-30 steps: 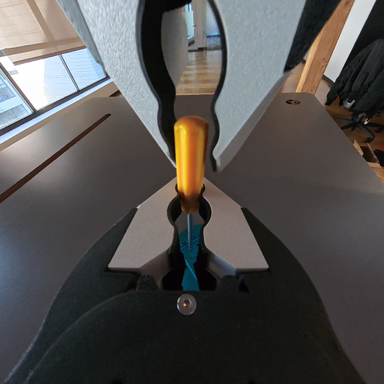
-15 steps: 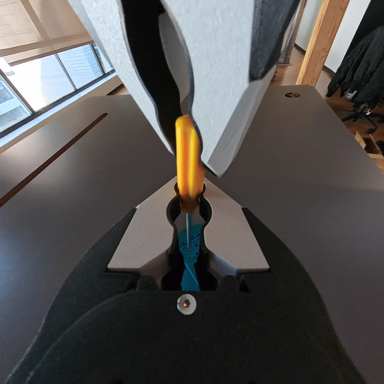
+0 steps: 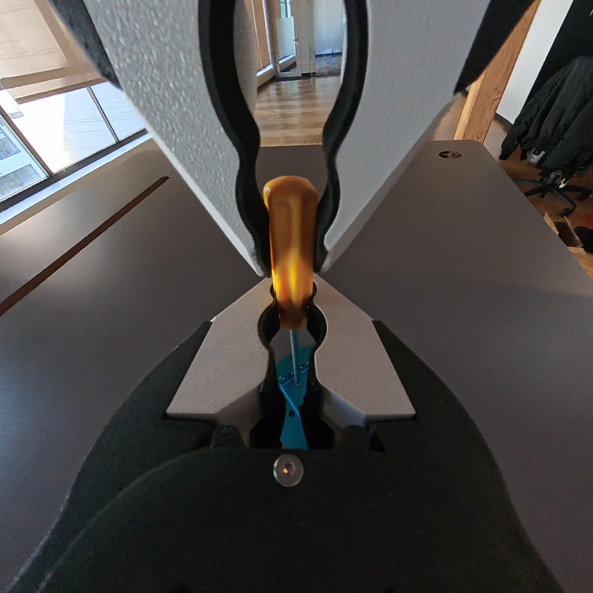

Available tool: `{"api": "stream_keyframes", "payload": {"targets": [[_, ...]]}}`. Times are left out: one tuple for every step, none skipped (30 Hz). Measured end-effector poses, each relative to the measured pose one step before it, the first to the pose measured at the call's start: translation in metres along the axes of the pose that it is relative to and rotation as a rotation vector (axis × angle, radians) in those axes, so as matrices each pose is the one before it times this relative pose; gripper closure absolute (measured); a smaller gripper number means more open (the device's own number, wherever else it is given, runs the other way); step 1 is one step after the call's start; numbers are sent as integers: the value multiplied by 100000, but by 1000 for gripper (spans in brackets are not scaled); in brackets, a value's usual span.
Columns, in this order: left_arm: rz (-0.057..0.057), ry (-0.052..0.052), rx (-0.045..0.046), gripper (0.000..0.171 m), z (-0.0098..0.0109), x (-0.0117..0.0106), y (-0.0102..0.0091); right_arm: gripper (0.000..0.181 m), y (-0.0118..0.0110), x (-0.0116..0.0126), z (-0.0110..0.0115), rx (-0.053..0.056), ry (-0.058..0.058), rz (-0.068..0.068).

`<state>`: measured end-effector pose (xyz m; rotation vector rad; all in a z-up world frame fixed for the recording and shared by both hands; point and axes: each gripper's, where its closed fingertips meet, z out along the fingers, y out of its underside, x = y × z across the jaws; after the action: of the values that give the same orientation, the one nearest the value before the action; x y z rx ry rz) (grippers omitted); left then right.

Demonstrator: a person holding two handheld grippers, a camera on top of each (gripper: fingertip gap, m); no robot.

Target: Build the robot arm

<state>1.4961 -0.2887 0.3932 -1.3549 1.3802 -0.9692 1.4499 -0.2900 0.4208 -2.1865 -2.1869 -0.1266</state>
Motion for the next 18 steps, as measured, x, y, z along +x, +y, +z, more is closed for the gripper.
{"api": "stream_keyframes", "payload": {"targets": [[-559,187,574,163,-21,-25,-15,164,-64,58,3,659,-279,2847],[-440,-314,288,163,-3,-64,-20,164,24,80,3,-106,-794,5714],[-676,-470,84,163,13,-77,2,164,15,119,8,179,-941,8314],[-977,65,-134,162,36,-38,47,164,129,128,3,-172,-898,9770],[-828,-22,-423,162,97,-13,94,163,193,18,25,-417,-2152,12635],[426,-1011,-355,161,101,-79,84,163,24,100,5,675,-1658,11583],[1310,-1001,-261,162,15,-77,57,163,-144,16,1,1914,-1441,6724],[328,296,-417,161,-15,18,34,163,-19,-65,0,450,-1066,1448],[-483,639,-120,161,-6,42,2,163,15,-57,6,-670,-209,-1725],[134,147,345,162,-18,30,-8,164,-57,-69,23,-446,579,-5440],[458,-21,167,162,-18,24,0,164,41,-74,48,-1399,1002,-8695],[55,60,-210,162,-7,-6,18,161,10,-36,26,-1032,1599,-10307],[-193,92,-52,162,-11,-25,3,157,-43,-23,-10,142,2209,-8913],[-231,137,284,162,-29,-17,-2,158,-101,-15,-54,565,2091,-7615],[-366,177,247,162,-32,-23,-6,159,-143,165,-50,911,2545,-5738],[-298,390,109,162,2,25,-10,161,88,14,51,-589,924,-4916],[175,182,-62,161,13,34,3,163,19,-71,37,-349,-111,-2902],[478,-43,-216,162,6,31,9,163,14,-21,15,-254,-453,-226]]}}
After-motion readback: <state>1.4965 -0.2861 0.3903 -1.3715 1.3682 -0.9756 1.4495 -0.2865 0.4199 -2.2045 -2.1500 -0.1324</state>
